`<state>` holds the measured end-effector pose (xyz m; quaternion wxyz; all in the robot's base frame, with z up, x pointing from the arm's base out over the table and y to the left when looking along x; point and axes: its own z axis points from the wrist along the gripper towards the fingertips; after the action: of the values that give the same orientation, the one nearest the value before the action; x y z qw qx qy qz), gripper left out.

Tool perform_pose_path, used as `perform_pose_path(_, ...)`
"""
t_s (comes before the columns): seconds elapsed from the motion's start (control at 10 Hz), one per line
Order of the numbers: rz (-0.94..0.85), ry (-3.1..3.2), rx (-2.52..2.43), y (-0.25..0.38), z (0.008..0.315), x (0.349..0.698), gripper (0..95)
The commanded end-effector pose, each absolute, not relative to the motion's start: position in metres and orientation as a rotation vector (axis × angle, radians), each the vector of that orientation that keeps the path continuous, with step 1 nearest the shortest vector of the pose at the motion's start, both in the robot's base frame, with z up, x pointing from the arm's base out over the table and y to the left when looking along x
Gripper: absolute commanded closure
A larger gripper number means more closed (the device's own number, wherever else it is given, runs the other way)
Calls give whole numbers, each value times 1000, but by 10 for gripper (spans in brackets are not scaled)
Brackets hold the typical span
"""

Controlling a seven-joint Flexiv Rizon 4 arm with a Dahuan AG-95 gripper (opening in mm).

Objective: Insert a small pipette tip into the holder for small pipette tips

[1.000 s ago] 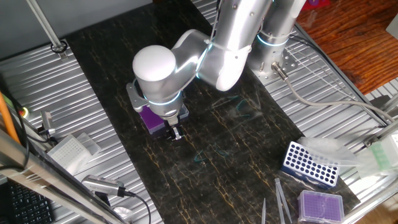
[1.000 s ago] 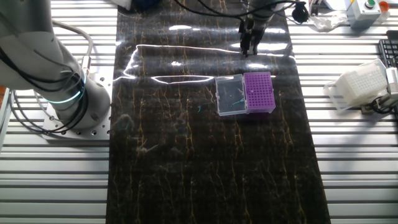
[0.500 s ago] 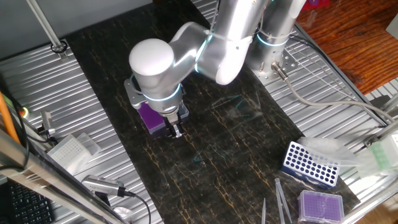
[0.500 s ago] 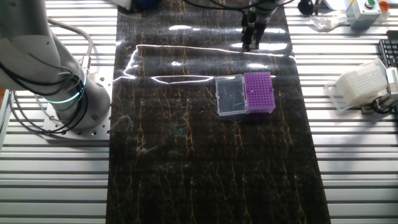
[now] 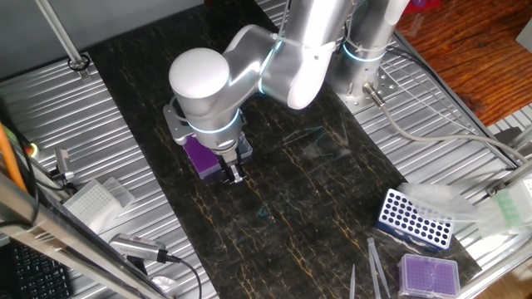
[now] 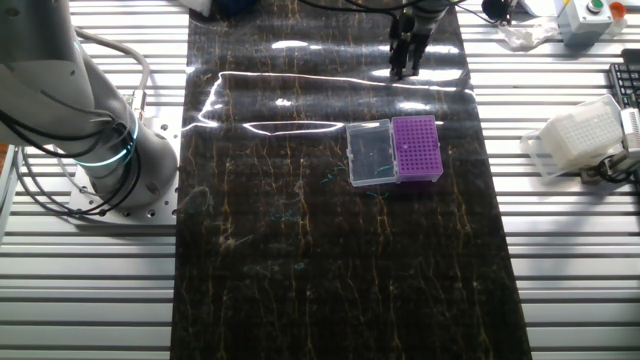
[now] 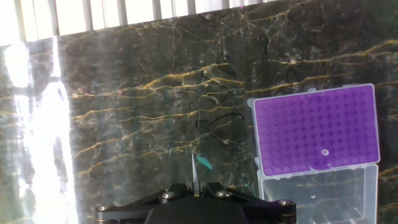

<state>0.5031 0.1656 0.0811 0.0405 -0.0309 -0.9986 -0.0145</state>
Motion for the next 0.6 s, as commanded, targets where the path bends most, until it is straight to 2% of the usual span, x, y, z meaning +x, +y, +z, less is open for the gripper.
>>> perform_pose_path(0.1, -43, -3060, -89, 165, 82, 503, 950)
perform_pose_path(0.6, -45, -3063, -45, 167, 88, 502, 950)
